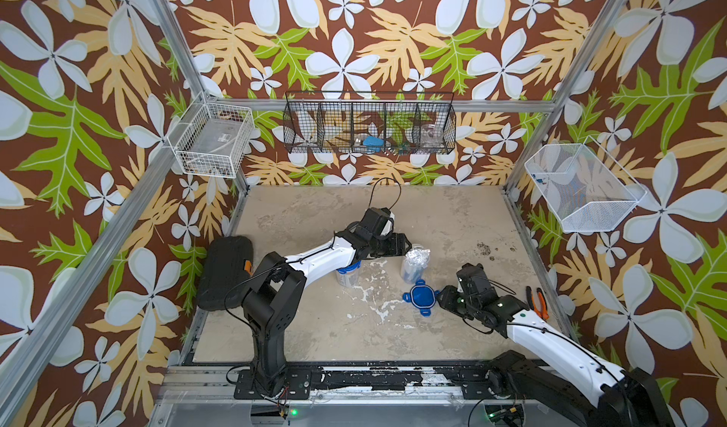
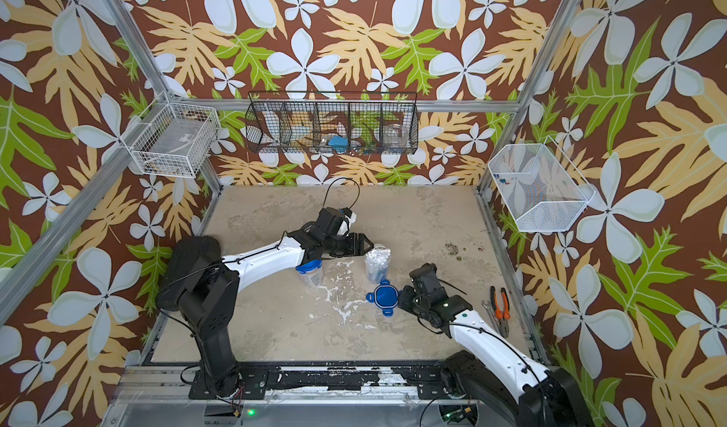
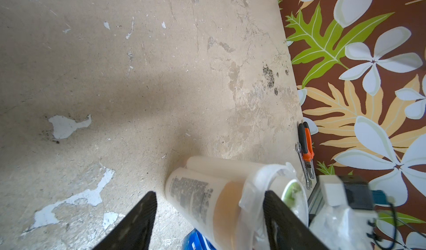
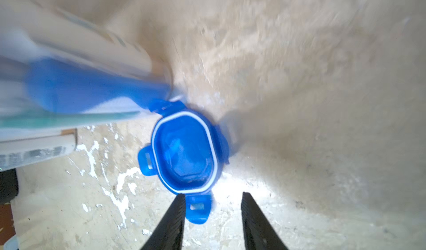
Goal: Take out toiletry kits
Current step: Move the lid to the center of the board.
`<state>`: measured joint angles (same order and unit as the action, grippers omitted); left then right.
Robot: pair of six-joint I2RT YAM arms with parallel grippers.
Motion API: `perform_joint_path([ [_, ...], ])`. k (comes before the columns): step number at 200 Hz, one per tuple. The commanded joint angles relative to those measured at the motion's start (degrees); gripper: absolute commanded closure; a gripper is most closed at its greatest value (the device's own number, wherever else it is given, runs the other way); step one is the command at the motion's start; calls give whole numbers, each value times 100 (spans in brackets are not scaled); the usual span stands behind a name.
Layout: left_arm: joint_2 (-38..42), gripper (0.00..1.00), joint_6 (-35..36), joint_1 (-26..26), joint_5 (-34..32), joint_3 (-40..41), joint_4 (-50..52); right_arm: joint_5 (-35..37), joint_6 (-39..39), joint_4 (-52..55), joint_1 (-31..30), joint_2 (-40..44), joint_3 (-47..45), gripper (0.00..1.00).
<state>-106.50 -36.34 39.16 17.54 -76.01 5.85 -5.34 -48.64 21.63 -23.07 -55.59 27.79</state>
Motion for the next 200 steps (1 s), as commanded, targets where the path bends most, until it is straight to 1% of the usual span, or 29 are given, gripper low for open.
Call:
perform_joint_path([
  [1, -42, 26, -2, -13, 28, 29, -14, -32, 560, -214, 397, -310, 111, 59],
  [19, -63, 26, -14, -13, 33, 33, -7, -509, 826, -1123, 619, -915, 172, 78],
  [32, -92, 26, -9, -13, 39, 22, -5, -739, 991, -1736, 623, -1251, 245, 81],
  [49, -137, 26, 13, -13, 51, 7, 32, -913, 1104, -2207, 637, -1675, 355, 82],
  [72, -152, 26, 24, -19, 92, 25, 50, -1221, 1148, -2476, 609, -2201, 415, 83],
  [99, -152, 26, 21, -16, 106, 94, 46, -1214, 1148, -2514, 333, -2421, 238, 82],
  [125, -142, 26, 21, -15, 108, 184, 23, -1111, 946, -2314, 141, -2215, -72, 82],
  [144, -131, 26, 15, -14, 115, 246, 8, -1090, 753, -2175, 116, -1838, -423, 82],
  [170, -124, 26, -1, -14, 115, 356, -54, -1195, 694, -1995, 47, -1325, -728, 81],
  [200, -158, 26, -14, -17, 127, 395, -72, -1290, 836, -1455, -107, -1346, -677, 80],
])
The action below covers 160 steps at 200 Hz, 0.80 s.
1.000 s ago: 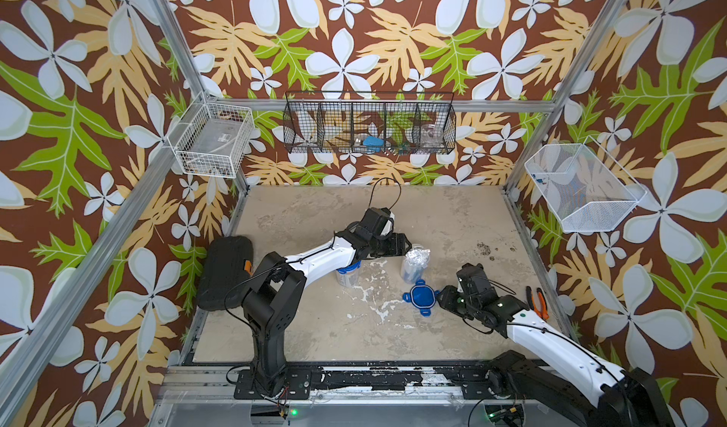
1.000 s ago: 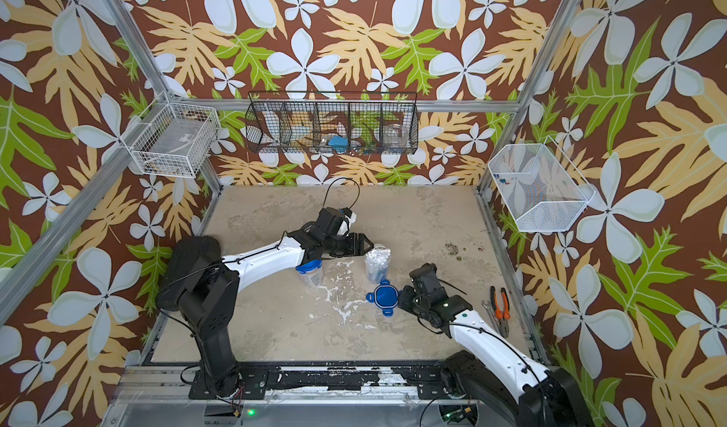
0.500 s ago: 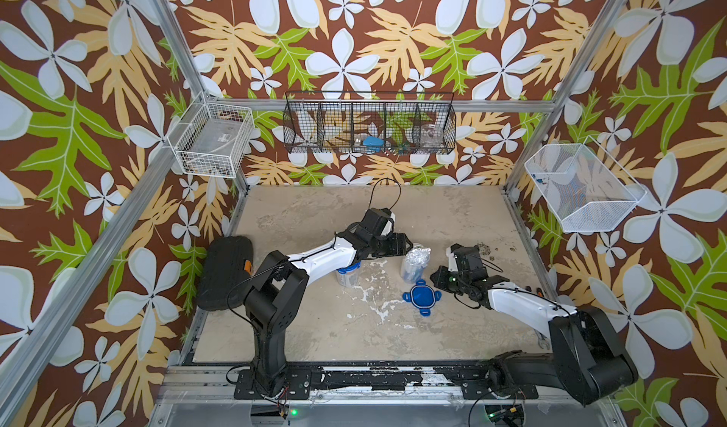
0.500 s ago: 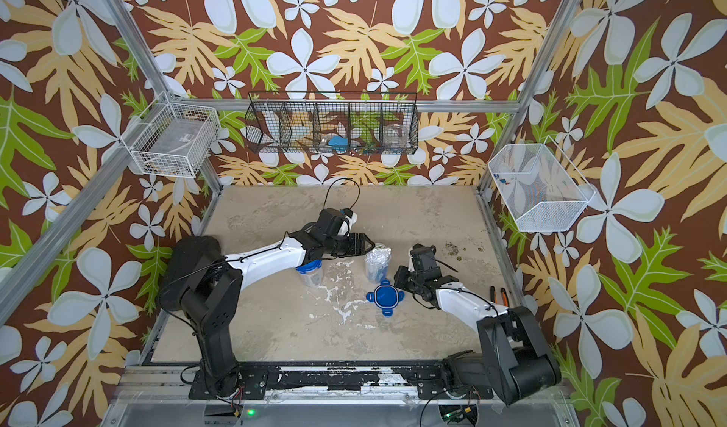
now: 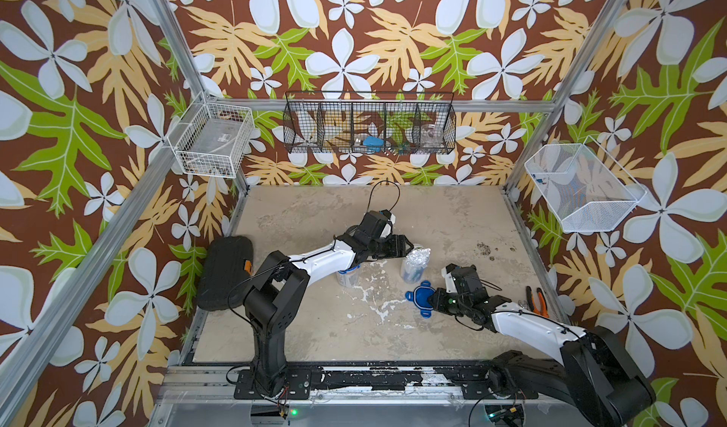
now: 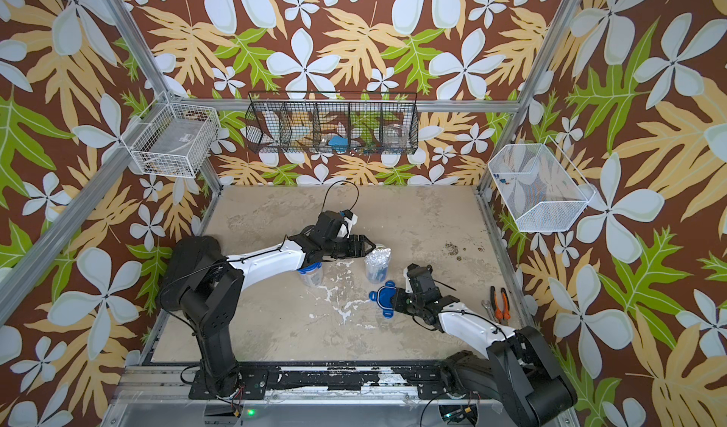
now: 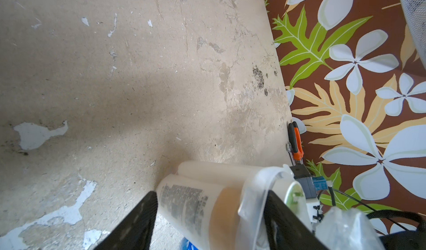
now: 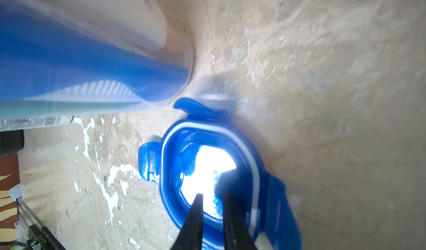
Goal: Take out toiletry kits
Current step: Move the lid to the center of the board.
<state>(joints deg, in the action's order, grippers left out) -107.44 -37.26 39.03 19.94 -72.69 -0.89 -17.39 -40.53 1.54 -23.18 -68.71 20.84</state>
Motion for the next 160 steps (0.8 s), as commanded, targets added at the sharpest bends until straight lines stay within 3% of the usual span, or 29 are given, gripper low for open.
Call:
perform_joint_path([
  [1, -66, 26, 78, -7, -109, 67, 599, -83, 22, 569, -102, -36, 22, 80],
  [41, -61, 26, 78, -4, -121, 101, 581, 9, -201, 1395, -579, 113, -166, 80],
  [82, -104, 26, 35, -8, -57, 114, 490, -111, -319, 2141, -591, 1022, -501, 80],
  [108, -137, 27, -8, -9, -57, 112, 481, -165, 120, 2501, -591, 1409, -71, 78],
  [116, -128, 26, -25, -9, -73, 123, 479, -130, 374, 2490, -596, 1651, 262, 73],
  [137, -118, 27, -74, -59, -89, 101, 482, 466, 733, 1984, -609, 2392, 854, 45],
  [160, -130, 26, -156, -147, 14, 60, 464, 1106, 968, 742, -618, 2743, 695, 32],
])
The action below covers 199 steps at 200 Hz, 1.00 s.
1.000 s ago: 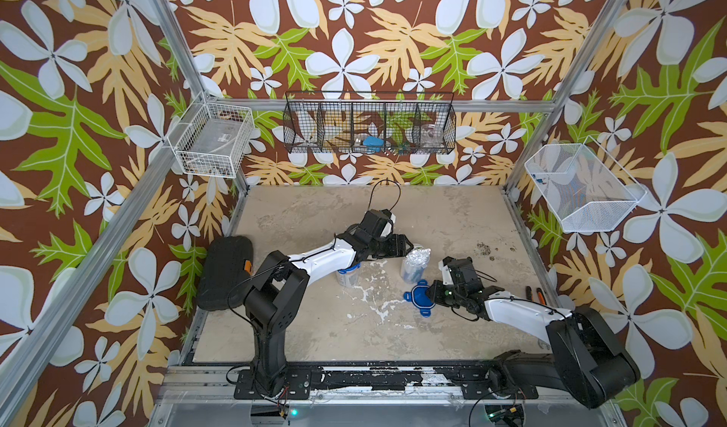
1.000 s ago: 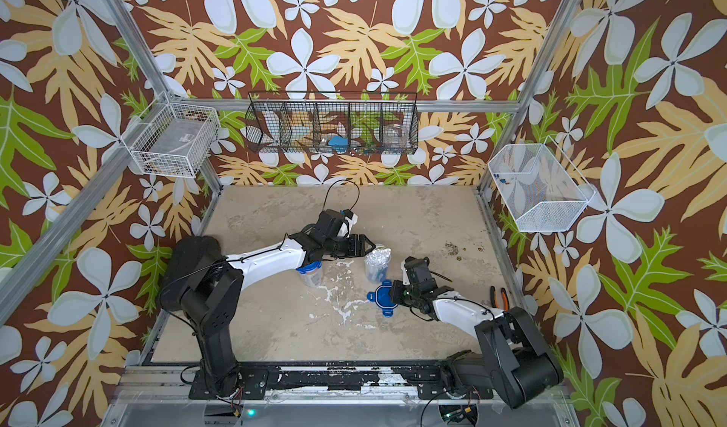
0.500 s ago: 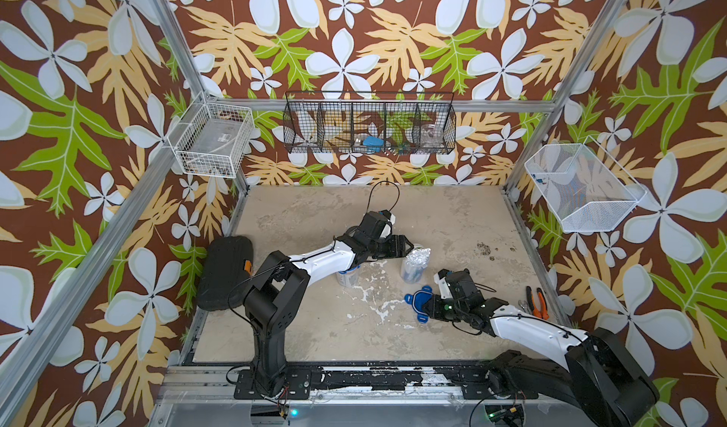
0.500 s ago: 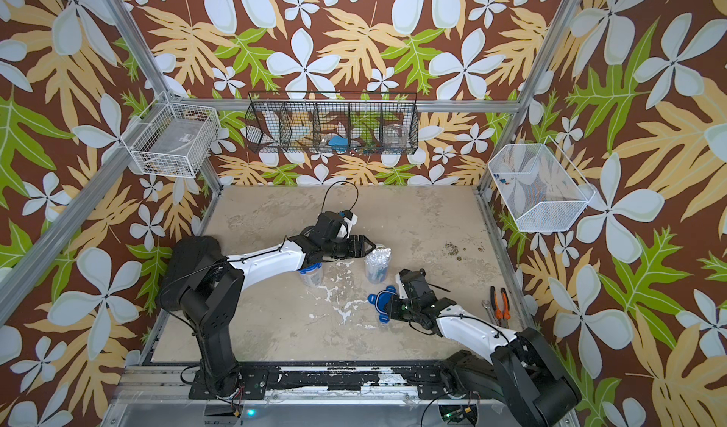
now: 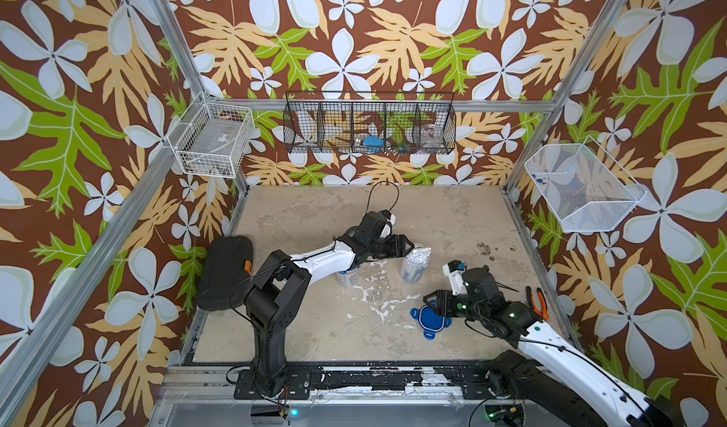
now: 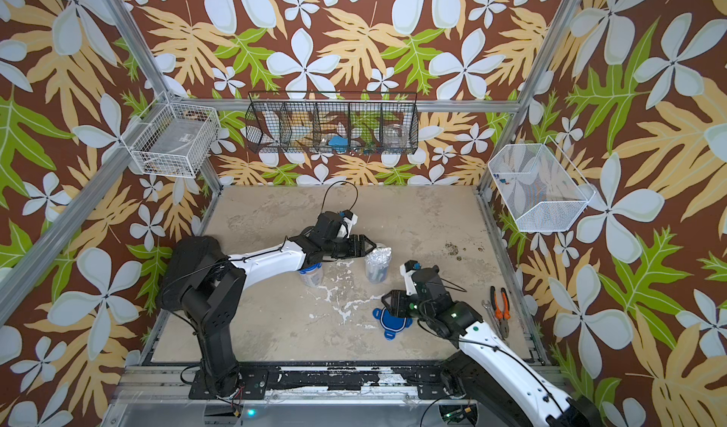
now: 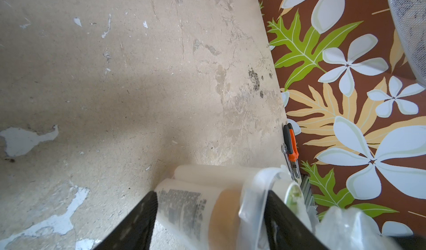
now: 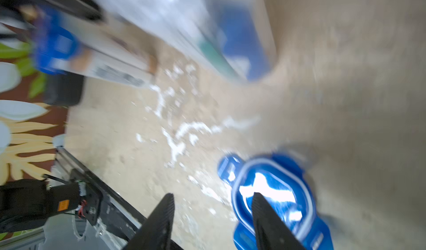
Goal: Take out toiletry kits
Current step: Move the lid to the center of the board, then pick up the container from the center of the board.
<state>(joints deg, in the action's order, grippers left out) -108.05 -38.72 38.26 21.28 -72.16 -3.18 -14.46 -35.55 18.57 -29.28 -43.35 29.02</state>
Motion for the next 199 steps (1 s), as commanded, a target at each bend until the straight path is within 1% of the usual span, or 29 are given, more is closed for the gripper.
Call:
perform_joint_path([
  [1, -63, 26, -16, -72, -117, 4, 695, 835, 475, -1013, -8, 206, -137, 31],
  [15, -76, 26, -23, -82, -105, -41, 716, 1018, 682, -1635, -46, 95, -290, 21],
  [21, -82, 26, -28, -82, -97, -62, 739, 1207, 783, -1825, -100, 25, -326, 19],
  [28, -99, 26, -22, -82, -73, -85, 742, 1424, 923, -1919, -162, -87, -311, 18],
  [40, -157, 26, -19, -85, -13, -135, 762, 1567, 1151, -2136, -224, -283, -277, 16],
  [55, -217, 26, -6, -86, 94, -192, 758, 1480, 1372, -2356, -263, -597, -169, 15],
  [75, -248, 26, -10, -82, 157, -229, 732, 1684, 1645, -2508, -423, -1092, -29, 14],
  [118, -215, 26, 0, -82, 269, -220, 729, 1731, 1784, -3149, -445, -2095, 62, 11],
  [159, -190, 26, 31, -82, 397, -158, 756, 1608, 2013, -3612, -447, -2863, 338, 14],
  [182, -181, 26, 51, -82, 431, -132, 754, 1630, 2083, -3470, -465, -3238, 555, 21],
  [199, -183, 26, 59, -82, 470, -138, 747, 1750, 2016, -3231, -507, -3329, 646, 27],
])
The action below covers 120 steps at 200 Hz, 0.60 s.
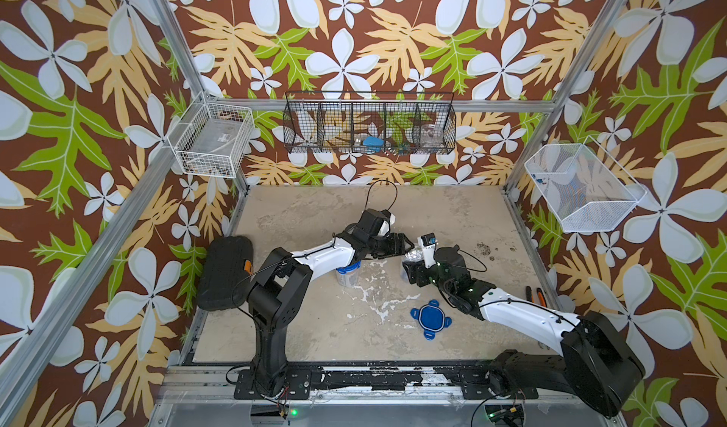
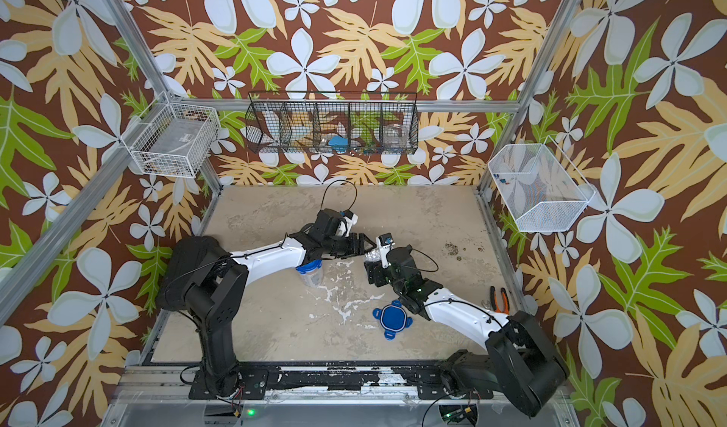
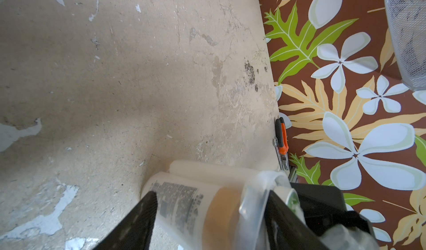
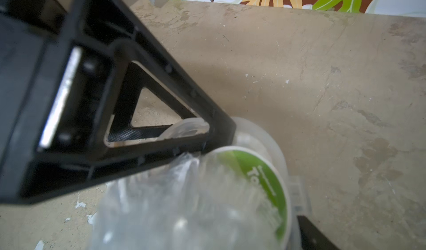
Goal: Take out toiletry kits
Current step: Pick up the container from the center of the board.
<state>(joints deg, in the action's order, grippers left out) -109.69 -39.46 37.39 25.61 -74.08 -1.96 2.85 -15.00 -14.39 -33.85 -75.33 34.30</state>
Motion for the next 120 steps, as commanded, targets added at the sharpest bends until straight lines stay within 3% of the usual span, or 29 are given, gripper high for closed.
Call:
perform_joint_path([
  [1, -22, 26, 133, 10, 35, 53, 621, 21, -43, 75, -46, -131, 119, 27],
  [61, -105, 25, 278, 227, 245, -213, 687, 405, -477, 1271, -105, 582, 140, 34],
  [120, -448, 23, 319, 755, 388, -885, 688, 1395, -1037, 4085, -100, 982, 1085, 39],
])
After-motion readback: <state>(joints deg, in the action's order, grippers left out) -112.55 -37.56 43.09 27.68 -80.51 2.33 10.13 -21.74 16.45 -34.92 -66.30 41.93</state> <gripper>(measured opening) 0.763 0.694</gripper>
